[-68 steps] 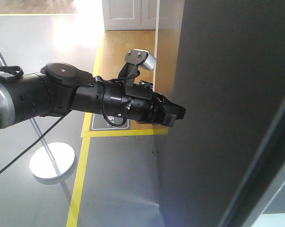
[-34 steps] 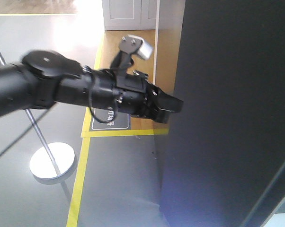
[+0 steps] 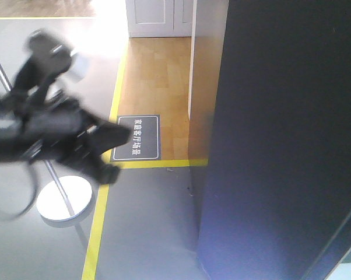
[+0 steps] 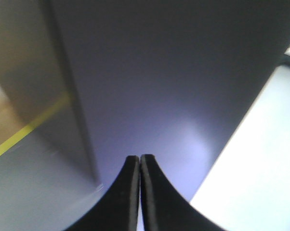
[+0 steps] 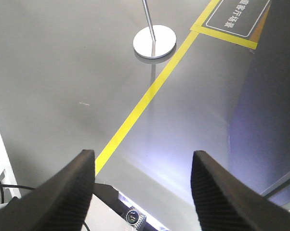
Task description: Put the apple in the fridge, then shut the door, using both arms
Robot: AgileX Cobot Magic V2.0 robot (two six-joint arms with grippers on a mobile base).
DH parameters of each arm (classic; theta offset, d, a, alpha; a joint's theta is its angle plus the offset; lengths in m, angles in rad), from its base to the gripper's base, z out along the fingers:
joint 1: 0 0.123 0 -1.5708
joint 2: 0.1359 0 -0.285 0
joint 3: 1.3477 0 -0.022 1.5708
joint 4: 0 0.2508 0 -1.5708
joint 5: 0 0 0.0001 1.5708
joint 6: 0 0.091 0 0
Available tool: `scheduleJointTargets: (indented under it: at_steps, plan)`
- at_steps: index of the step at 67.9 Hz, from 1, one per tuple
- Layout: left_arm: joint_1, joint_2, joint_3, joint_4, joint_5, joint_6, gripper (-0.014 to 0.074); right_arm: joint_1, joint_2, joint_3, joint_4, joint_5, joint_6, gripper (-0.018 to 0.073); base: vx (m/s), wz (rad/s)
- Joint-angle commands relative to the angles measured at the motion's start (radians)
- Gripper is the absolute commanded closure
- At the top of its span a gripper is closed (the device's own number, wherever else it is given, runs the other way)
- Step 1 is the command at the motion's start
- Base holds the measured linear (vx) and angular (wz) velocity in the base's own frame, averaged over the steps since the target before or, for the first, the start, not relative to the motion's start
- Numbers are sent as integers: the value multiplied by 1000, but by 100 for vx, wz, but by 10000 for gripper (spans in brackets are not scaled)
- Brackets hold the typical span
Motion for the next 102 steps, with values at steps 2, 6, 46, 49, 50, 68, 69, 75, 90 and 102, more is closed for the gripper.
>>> scheduleJointTargets:
  at_steps: [2, 6, 46, 49, 50, 68, 69, 75, 90, 102]
  plan:
    - [2, -128, 58, 194, -71, -189, 603, -2, 12, -23, 27, -74, -11, 137, 0, 0]
    - [2, -173, 97, 296, -67, -310, 603, -2, 12, -23, 22, -92, -11, 137, 0, 0]
    - [2, -480, 383, 571, 7, -583, 603, -2, 178, -23, -85, -262, -4, 480, 0, 0]
    - [2, -481, 383, 571, 6, -583, 603, -2, 195, -23, -86, -277, -9, 538, 0, 0]
    - [2, -481, 383, 571, 7, -583, 603, -2, 201, -23, -86, -287, -9, 554, 0, 0]
    - [2, -481, 383, 568, 24, -584, 603, -2, 319, -28, -233, -478, 82, 566, 0, 0]
    - [2, -481, 383, 568, 24, -584, 603, -2, 326, -29, -258, -492, 96, 566, 0, 0]
    - [2, -481, 383, 568, 27, -584, 603, -2, 374, -29, -355, -573, 195, 566, 0, 0]
    - [2, -481, 383, 568, 27, -583, 603, -5, 480, -29, -526, -694, 317, 566, 0, 0]
    - [2, -481, 383, 568, 27, -583, 603, -52, 528, -29, -677, -760, 415, 566, 0, 0]
